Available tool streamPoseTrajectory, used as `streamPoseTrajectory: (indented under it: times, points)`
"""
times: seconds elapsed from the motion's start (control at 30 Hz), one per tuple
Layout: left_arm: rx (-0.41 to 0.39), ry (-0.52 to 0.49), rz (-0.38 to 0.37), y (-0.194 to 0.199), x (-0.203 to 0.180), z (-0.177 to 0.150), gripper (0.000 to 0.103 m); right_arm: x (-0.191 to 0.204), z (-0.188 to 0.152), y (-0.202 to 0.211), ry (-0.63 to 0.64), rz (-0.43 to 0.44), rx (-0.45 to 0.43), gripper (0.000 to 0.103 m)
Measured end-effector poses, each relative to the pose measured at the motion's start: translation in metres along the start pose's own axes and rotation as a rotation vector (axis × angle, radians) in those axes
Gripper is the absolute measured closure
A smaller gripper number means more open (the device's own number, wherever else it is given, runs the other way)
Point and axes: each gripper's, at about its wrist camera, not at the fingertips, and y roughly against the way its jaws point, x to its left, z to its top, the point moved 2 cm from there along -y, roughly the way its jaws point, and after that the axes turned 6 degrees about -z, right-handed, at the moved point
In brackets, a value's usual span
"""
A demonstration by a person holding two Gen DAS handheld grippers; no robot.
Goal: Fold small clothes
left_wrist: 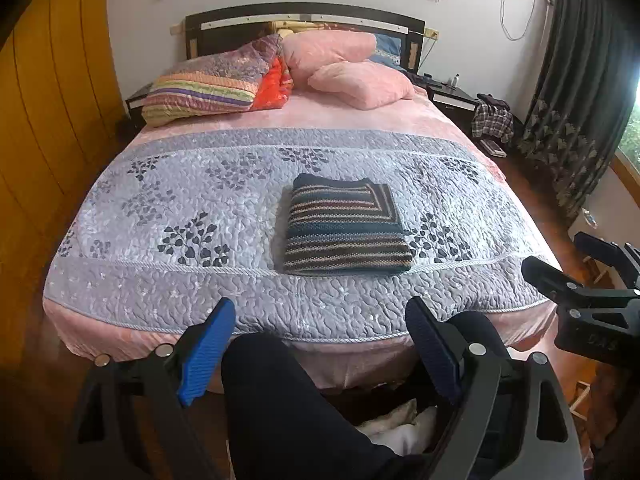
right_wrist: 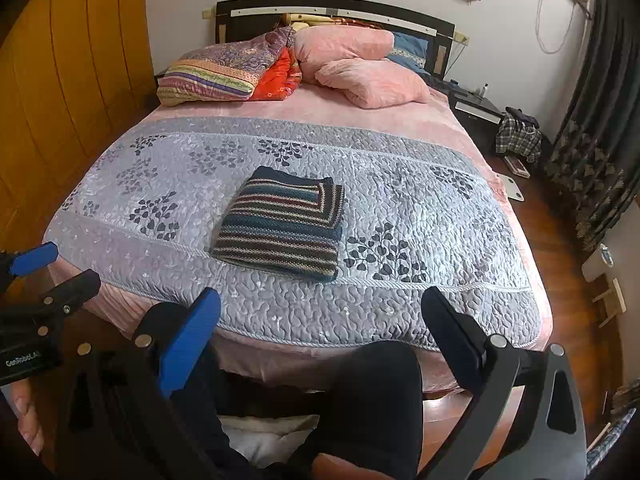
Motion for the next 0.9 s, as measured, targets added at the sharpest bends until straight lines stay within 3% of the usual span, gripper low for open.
streamPoseTrajectory:
  times: [0.9]
  points:
    - [-0.016, -0.012, 0.019, 0.0057, -0.004, 0.0068, 0.016, 0.0025, 0.0052, -0.0004, -0.002, 0.013, -0.008, 0.003]
